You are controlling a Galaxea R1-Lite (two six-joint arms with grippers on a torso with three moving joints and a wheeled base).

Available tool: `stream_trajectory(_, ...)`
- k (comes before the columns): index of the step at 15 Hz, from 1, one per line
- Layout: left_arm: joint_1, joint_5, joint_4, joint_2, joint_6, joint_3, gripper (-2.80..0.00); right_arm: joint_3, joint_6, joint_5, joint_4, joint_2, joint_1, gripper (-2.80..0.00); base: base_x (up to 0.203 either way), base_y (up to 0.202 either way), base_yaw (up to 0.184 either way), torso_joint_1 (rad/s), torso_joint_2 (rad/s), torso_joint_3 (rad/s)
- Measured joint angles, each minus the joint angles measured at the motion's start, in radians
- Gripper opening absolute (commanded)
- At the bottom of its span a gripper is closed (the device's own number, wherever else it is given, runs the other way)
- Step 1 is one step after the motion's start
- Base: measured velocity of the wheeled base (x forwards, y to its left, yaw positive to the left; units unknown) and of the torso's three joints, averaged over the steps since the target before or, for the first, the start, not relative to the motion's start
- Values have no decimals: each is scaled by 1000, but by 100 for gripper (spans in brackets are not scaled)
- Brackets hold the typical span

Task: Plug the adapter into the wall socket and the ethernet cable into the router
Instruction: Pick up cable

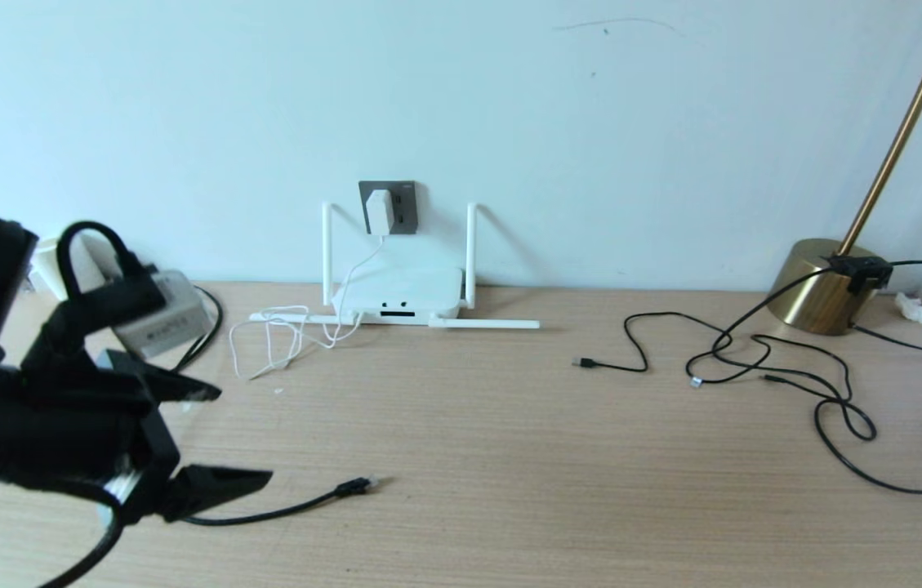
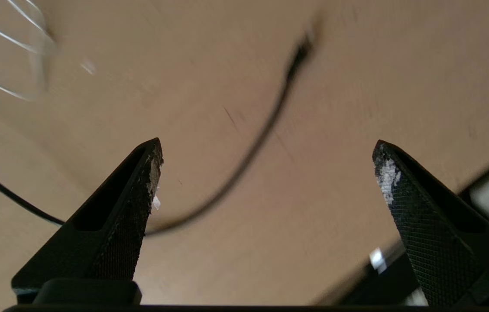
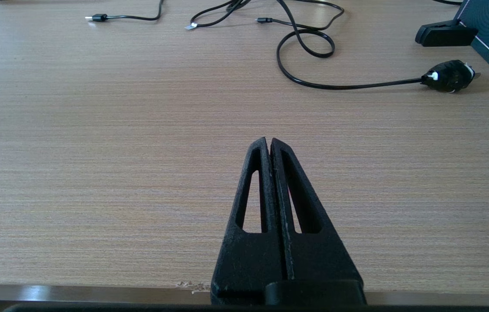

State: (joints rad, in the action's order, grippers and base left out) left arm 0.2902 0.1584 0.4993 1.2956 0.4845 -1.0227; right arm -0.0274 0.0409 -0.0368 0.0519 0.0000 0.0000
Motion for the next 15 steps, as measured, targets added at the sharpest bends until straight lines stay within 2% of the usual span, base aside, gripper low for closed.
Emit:
stream_trajectory(2, 54, -39, 107, 9, 19, 23, 0, 0, 1, 0, 0, 0, 0, -280, 0, 0, 0, 0, 0, 0)
stream_trajectory(6, 137, -57, 133, 65, 98, 59, 0, 0, 1, 0, 0, 0, 0, -280, 0, 0, 0, 0, 0, 0)
stream_trajectory(11, 227, -128, 43, 182, 119, 38, 0, 0, 1, 0, 0, 0, 0, -280, 0, 0, 0, 0, 0, 0)
stream_trajectory(15, 250, -204, -29, 299, 124, 3, 0, 0, 1, 0, 0, 0, 0, -280, 0, 0, 0, 0, 0, 0)
